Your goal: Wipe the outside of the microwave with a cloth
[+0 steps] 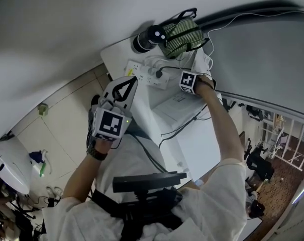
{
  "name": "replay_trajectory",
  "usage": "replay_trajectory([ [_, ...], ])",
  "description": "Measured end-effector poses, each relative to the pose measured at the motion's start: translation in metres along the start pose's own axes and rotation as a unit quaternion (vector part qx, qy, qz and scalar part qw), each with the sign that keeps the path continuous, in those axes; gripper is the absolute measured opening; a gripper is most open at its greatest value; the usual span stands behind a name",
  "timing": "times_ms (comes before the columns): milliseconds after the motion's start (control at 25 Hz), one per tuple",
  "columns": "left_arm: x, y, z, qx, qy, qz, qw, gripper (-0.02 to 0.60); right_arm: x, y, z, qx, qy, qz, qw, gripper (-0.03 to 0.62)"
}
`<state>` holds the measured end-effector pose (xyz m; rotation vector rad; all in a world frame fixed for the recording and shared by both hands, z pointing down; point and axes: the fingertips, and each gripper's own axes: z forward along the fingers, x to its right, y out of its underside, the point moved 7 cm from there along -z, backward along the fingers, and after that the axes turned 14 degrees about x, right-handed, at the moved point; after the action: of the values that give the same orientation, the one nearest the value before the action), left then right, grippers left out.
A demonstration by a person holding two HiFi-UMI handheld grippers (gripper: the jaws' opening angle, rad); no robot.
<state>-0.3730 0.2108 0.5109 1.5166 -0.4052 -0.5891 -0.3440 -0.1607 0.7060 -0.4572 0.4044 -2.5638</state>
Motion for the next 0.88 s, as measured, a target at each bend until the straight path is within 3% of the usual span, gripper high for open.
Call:
replay_trajectory([
  [160, 0.007, -0.008, 0.000, 0.000, 0.010, 0.002, 0.9999, 0.028, -0.046, -0.037, 0.007, 0.030, -0.075, -0.030, 0.996, 0.020],
  [240, 0.009, -0.011, 0.000, 0.002, 0.017, -0.003, 0.9999, 0.028, -0.085, -0.073, 0.002, 0.067, -0.133, -0.059, 0.987, 0.020],
  [320, 0.011, -0.013, 0.000, 0.008, 0.032, -0.006, 0.9994, 0.028, -0.129, -0.114, -0.019, 0.142, -0.210, -0.066, 0.965, 0.020],
  [400, 0.016, -0.020, 0.000, 0.017, 0.059, -0.006, 0.9981, 0.028, -0.166, -0.145, -0.061, 0.252, -0.278, -0.032, 0.926, 0.020],
  [440, 0.021, -0.025, 0.000, 0.021, 0.075, -0.007, 0.9969, 0.028, -0.179, -0.151, -0.086, 0.305, -0.286, -0.014, 0.908, 0.020],
  [520, 0.036, -0.037, 0.001, 0.033, 0.104, -0.013, 0.9940, 0.028, -0.194, -0.140, -0.135, 0.388, -0.236, 0.002, 0.891, 0.020],
  [600, 0.064, -0.047, 0.007, 0.045, 0.139, -0.016, 0.9892, 0.028, -0.204, -0.100, -0.171, 0.440, -0.141, 0.022, 0.887, 0.020],
  [680, 0.102, -0.056, 0.022, 0.060, 0.200, -0.011, 0.9780, 0.028, -0.214, -0.039, -0.191, 0.480, -0.041, 0.085, 0.872, 0.020],
  [800, 0.168, -0.075, 0.043, 0.085, 0.282, -0.010, 0.9555, 0.028, -0.242, 0.076, -0.202, 0.523, 0.076, 0.221, 0.819, 0.020],
  [880, 0.212, -0.088, 0.046, 0.105, 0.321, -0.011, 0.9412, 0.028, -0.276, 0.153, -0.196, 0.521, 0.132, 0.290, 0.792, 0.020],
])
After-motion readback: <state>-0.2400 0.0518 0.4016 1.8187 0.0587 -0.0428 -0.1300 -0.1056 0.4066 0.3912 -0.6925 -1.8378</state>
